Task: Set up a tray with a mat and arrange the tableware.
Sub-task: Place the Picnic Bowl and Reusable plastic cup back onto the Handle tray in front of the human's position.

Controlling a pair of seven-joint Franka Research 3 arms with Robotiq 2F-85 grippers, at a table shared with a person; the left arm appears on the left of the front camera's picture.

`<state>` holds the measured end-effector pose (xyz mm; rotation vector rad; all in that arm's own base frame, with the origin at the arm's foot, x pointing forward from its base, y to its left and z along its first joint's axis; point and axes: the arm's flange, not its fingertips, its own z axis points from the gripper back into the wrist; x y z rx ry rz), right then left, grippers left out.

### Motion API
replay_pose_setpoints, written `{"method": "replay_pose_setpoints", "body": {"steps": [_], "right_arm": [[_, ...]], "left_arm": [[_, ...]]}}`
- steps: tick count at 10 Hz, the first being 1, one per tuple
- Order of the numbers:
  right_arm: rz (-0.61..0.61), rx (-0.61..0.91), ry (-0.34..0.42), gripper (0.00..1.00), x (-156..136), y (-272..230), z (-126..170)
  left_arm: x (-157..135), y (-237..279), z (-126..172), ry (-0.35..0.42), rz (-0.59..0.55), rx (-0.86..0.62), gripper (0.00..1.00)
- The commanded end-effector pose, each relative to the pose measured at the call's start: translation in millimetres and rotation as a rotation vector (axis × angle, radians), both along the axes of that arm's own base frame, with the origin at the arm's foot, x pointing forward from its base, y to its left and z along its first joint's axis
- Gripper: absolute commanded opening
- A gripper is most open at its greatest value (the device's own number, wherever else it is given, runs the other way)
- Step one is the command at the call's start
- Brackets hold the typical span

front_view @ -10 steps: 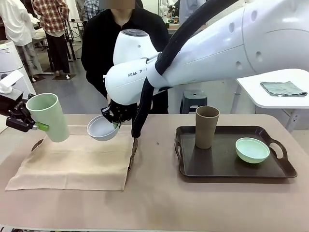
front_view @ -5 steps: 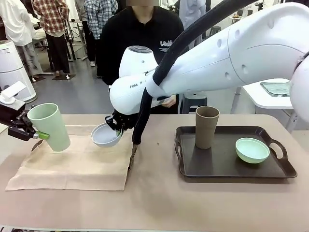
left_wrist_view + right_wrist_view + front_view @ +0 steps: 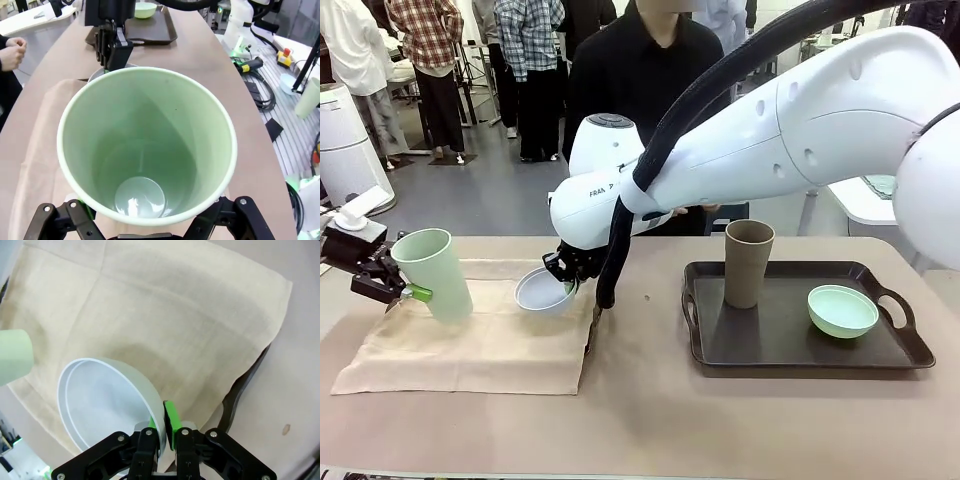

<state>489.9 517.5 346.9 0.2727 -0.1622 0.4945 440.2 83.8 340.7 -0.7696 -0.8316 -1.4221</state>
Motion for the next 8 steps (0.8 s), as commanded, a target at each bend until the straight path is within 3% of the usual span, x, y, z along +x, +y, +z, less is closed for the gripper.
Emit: {"method": "replay_pose_setpoints", "body": {"steps": [1,7,8], "right_arm": [[0.024,0.017,0.001,0.07,5.8,4.0,-3.4],[0.034,0.008,0.01,0.07,5.6,2.1,-13.6],[0.039,0.007,0.006,0.23,5.3,1.8,-14.1]], "left_arm": [[7.5,-5.5,-6.8,-0.044,0.015,0.011,0.87],[21.1,-9.4,-35.1,-0.032,0.06,0.022,0.87],[21.1,-9.5,-34.7,-0.036,0.062,0.025,0.87]]}}
